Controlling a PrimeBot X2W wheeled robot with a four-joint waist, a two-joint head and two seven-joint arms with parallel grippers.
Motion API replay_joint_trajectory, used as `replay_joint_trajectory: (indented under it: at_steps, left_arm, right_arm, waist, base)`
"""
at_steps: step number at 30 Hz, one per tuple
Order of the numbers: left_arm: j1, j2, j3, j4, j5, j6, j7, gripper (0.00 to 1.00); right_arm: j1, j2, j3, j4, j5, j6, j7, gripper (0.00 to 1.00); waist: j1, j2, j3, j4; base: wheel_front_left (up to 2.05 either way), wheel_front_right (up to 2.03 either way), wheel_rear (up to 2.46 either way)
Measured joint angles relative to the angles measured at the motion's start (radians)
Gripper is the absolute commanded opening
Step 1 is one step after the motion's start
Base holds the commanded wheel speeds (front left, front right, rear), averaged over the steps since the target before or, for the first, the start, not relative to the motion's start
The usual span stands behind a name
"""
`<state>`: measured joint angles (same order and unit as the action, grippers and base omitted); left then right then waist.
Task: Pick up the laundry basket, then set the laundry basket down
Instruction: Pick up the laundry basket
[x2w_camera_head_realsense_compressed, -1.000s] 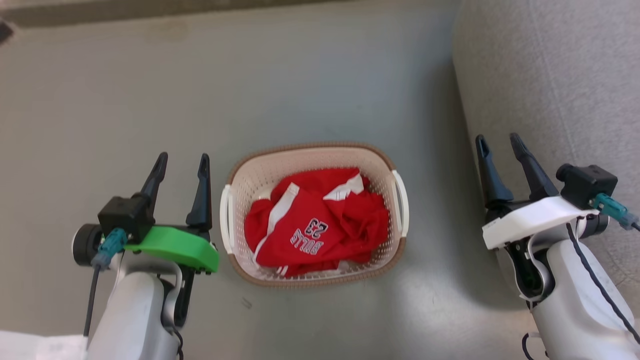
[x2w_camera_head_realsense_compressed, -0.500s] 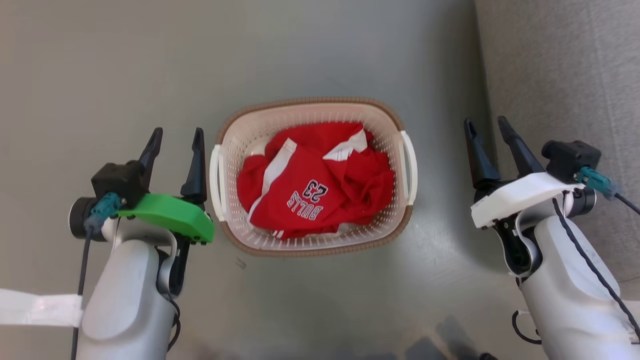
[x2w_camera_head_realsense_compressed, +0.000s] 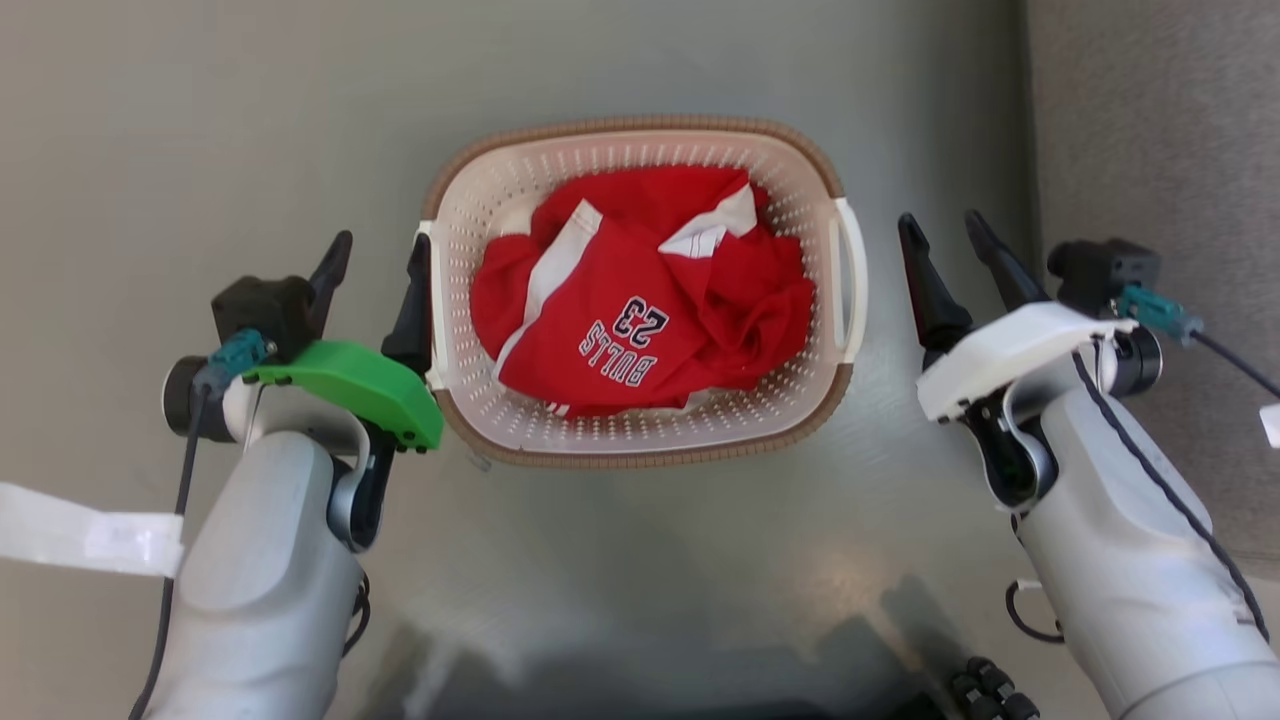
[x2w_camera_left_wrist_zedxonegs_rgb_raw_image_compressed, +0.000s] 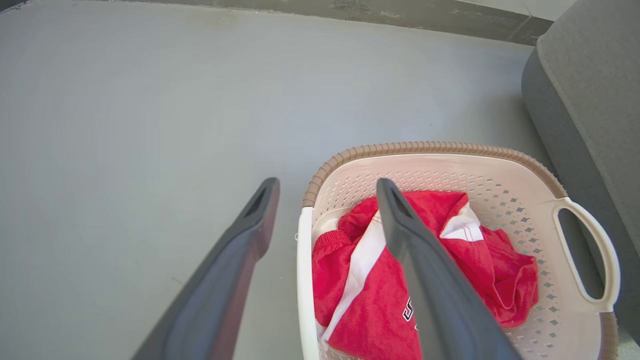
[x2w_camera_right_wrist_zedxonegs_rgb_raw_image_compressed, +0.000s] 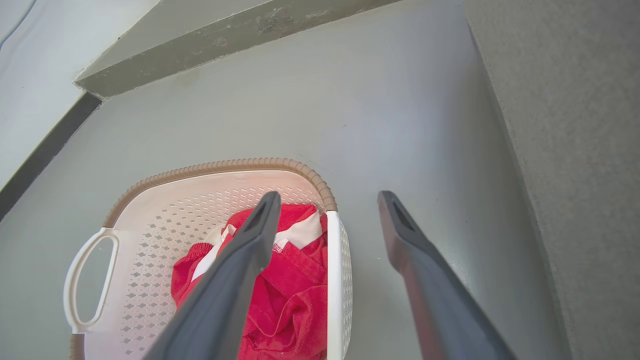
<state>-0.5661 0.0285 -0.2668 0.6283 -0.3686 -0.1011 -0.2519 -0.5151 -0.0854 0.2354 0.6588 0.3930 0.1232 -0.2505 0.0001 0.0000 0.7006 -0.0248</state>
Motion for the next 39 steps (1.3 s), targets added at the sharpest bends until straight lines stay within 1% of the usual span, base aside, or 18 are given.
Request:
replay_joint_trajectory:
  at_steps: [6,15,16,24,28,39]
  left_arm:
    - [-0.064,-0.002,-0.004,0.086,-0.032,-0.004,0.005,1.00]
    - [-0.146,-0.005,-0.041,0.179,-0.074,-0.014,0.025,1.00]
    - [-0.161,-0.005,-0.055,0.199,-0.088,-0.014,0.032,1.00]
    - [-0.221,-0.006,-0.108,0.246,-0.124,-0.022,0.053,1.00]
    - [-0.240,-0.007,-0.131,0.277,-0.143,-0.023,0.067,1.00]
    - [-0.303,-0.007,-0.203,0.323,-0.185,-0.023,0.086,1.00]
  right_arm:
    - [-0.070,0.002,0.039,0.062,0.015,0.000,0.000,1.00]
    - [-0.141,0.007,0.080,0.154,0.042,0.000,0.002,1.00]
    - [-0.155,0.007,0.093,0.168,0.059,0.000,0.006,1.00]
    - [-0.228,0.015,0.133,0.214,0.106,0.000,0.016,1.00]
    - [-0.256,0.015,0.158,0.248,0.112,0.000,0.040,1.00]
    - [-0.310,0.016,0.172,0.322,0.162,0.000,0.066,1.00]
  waist:
    - [0.0000,0.0000,0.058,0.009]
    - [0.0000,0.0000,0.133,0.016]
    - [0.0000,0.0000,0.149,0.017]
    - [-0.0001,0.0000,0.209,0.024]
    - [-0.0001,0.0000,0.235,0.028]
    - [-0.0001,0.0000,0.284,0.036]
  base:
    - [0.00,0.00,0.00]
    - [0.00,0.00,0.00]
    - [0.00,0.00,0.00]
    - [0.00,0.00,0.00]
    - [0.00,0.00,0.00]
    - [0.00,0.00,0.00]
